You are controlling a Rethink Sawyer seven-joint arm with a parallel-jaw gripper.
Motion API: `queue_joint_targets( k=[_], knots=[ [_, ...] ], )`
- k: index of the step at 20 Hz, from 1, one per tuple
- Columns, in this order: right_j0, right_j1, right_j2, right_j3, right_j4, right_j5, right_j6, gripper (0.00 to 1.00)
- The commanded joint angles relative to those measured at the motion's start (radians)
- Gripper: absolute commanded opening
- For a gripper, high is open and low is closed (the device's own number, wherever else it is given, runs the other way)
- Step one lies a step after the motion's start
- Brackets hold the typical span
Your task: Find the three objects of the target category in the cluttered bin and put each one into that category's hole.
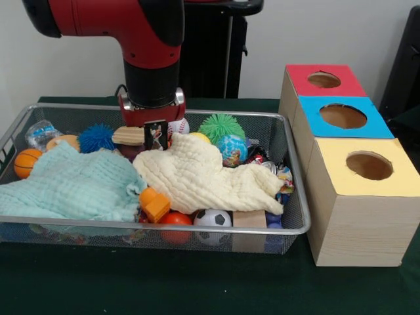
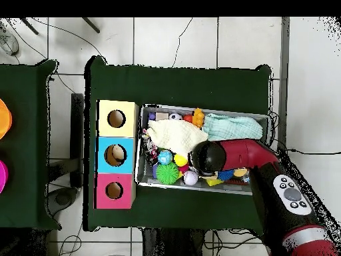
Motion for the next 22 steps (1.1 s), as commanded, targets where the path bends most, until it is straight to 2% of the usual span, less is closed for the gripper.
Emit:
queue_joint_targets(
  k=[1,8,10,14,22],
  knots=[
    [0.016,0.045,-0.007,-0.018,-0.034,0.096,-0.092,0.00],
    [0.015,-0.006,0.003,0.018,-0.004,0.132,-0.103,0.00],
    [0.015,-0.056,0.012,0.053,0.014,0.134,-0.095,0.00],
    [0.004,-0.208,0.050,0.142,0.093,0.175,-0.096,0.00],
    [0.011,-0.358,0.066,0.226,0.203,0.213,-0.074,0.00]
  ],
)
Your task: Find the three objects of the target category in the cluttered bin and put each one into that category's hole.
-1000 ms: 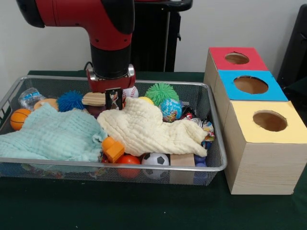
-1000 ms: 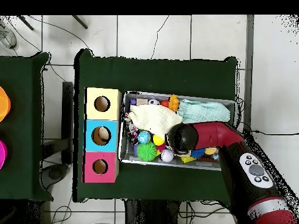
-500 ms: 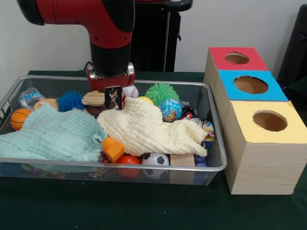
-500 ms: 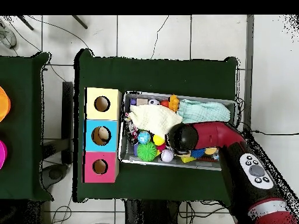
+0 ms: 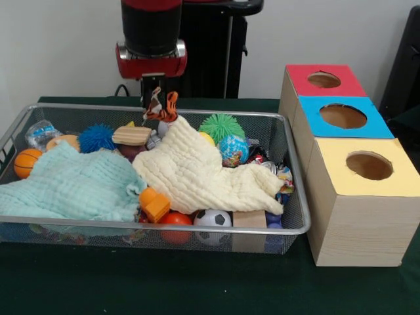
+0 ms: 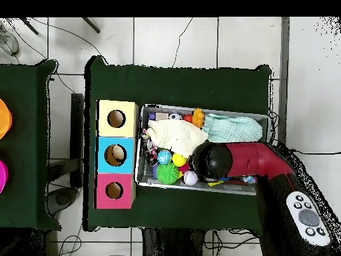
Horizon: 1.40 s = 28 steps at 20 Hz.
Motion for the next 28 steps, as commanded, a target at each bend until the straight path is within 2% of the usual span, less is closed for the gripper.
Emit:
queue_joint_targets(
  k=[1,8,12,18,24,28],
  knots=[
    [0.007,-0.162,0.069,0.136,0.097,0.117,-0.070,0.00],
    [0.024,-0.246,0.056,0.201,0.162,0.124,-0.055,0.00],
    [0.037,-0.301,0.045,0.265,0.203,0.118,-0.039,0.00],
    [0.093,-0.346,0.020,0.332,0.256,0.092,0.039,0.00],
    [0.170,-0.363,-0.014,0.383,0.296,0.040,0.131,0.00],
    [0.222,-0.332,-0.041,0.389,0.301,-0.017,0.189,0.00]
  ],
)
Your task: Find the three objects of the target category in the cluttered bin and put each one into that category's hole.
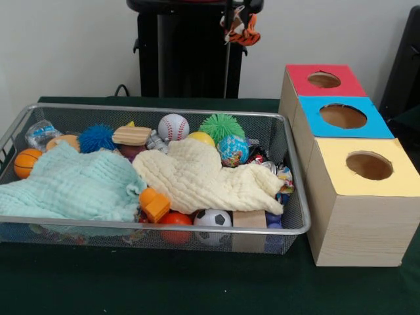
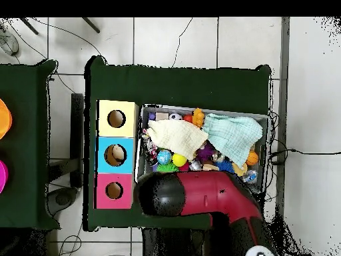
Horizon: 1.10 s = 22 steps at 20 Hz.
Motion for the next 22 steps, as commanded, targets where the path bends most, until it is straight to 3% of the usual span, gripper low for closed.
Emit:
queue_joint_targets(
  k=[1,7,12,22],
  knots=[
    [0.056,0.022,-0.042,0.095,0.034,-0.041,0.191,0.00],
    [0.120,0.042,-0.082,0.118,0.053,-0.107,0.251,0.00],
    [0.213,0.057,-0.133,0.122,0.066,-0.166,0.330,0.00],
    [0.349,0.112,-0.206,0.132,0.134,-0.264,0.402,0.00]
  ],
)
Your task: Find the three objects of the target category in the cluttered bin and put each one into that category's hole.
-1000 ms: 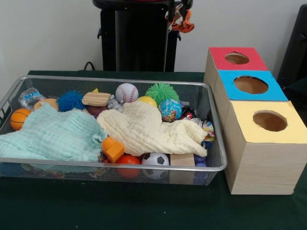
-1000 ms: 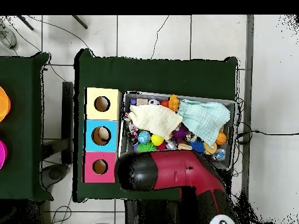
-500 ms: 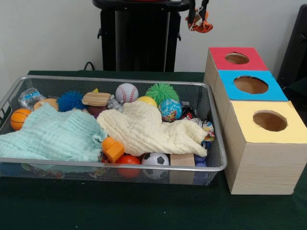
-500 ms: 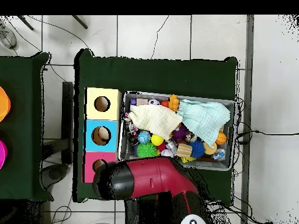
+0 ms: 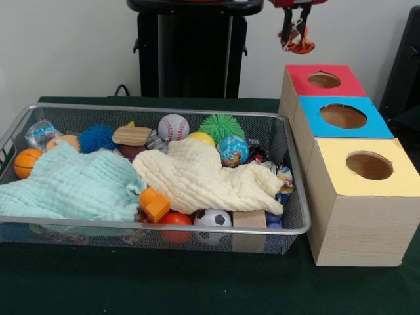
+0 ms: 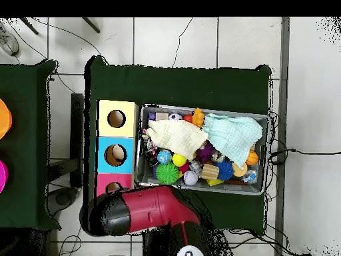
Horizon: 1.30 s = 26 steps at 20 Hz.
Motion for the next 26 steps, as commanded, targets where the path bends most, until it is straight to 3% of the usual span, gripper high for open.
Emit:
queue_joint_targets(
  k=[1,9,21,26],
  knots=[
    [0.069,0.062,-0.069,0.056,0.077,-0.090,0.326,0.00],
    [0.182,0.086,-0.118,0.071,0.133,-0.151,0.410,0.00],
    [0.253,0.188,-0.175,0.069,0.135,-0.280,0.433,0.00],
    [0.239,0.253,-0.187,0.043,0.125,-0.337,0.400,0.00]
  ],
)
